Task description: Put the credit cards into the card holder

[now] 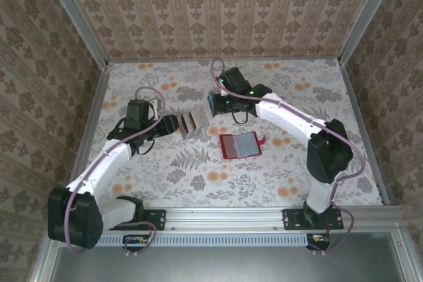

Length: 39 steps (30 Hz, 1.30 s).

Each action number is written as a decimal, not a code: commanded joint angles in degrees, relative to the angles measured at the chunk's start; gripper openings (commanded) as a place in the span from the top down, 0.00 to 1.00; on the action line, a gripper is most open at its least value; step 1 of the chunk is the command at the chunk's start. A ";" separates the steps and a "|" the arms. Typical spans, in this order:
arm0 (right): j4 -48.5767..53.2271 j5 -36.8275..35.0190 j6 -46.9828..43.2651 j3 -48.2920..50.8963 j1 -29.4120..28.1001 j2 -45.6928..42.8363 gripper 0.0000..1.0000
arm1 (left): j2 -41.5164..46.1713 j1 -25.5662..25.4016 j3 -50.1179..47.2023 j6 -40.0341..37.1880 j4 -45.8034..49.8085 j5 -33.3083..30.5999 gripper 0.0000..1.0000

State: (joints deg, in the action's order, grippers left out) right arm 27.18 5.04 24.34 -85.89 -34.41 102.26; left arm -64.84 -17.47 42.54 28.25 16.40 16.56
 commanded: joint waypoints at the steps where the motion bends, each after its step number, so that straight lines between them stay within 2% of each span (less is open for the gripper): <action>1: -1.78 7.20 0.66 6.10 3.57 -5.24 1.00 | 1.90 -4.23 -1.71 -0.08 0.15 1.01 0.44; 3: -2.75 12.30 -0.96 11.21 6.00 -8.30 1.00 | 1.46 -7.89 -2.18 0.80 -1.18 1.28 0.44; 6: -5.03 11.14 -2.29 20.38 8.53 -13.53 1.00 | -1.13 -14.79 -1.74 1.63 -1.33 -0.48 0.45; 9: -4.55 14.53 -3.33 26.50 11.47 -15.55 1.00 | -5.36 -20.54 -0.82 1.84 -0.37 -3.42 0.45; 12: -7.73 20.82 -3.21 33.52 13.88 -18.83 1.00 | -10.34 -23.81 -0.54 2.48 -2.08 -3.78 0.46; 13: -7.49 20.92 -3.42 35.11 13.89 -20.18 1.00 | -12.25 -24.53 -0.45 3.07 -3.29 -3.43 0.46; 16: -4.98 20.92 -4.21 37.20 14.91 -21.37 1.00 | -18.99 -24.66 0.20 6.26 -7.17 -2.22 0.47; 19: -5.94 25.33 -4.46 37.45 17.51 -18.71 1.00 | -26.29 -24.95 2.05 8.11 -10.79 2.05 0.49; 22: -7.94 28.18 -4.33 36.58 17.90 -16.44 1.00 | -29.35 -25.85 3.28 10.47 -13.58 2.50 0.50; 25: -7.97 28.90 -4.76 35.89 18.00 -14.96 1.00 | -30.76 -25.77 4.92 13.06 -12.23 1.82 0.52; 28: -8.46 30.65 -5.18 36.55 18.23 -13.18 1.00 | -30.41 -25.92 5.54 13.41 -11.10 1.49 0.63; 31: -10.27 33.74 -5.05 37.95 18.28 -11.99 1.00 | -29.81 -25.94 6.31 12.58 -7.72 -0.78 0.70; 39: -14.80 33.39 -3.62 39.66 18.85 -8.99 1.00 | -29.98 -26.22 7.02 11.52 -7.06 0.34 0.83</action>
State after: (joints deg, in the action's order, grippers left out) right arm 15.25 36.47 19.97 -47.07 -15.99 92.58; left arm -95.31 -43.16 48.05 40.34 7.77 16.67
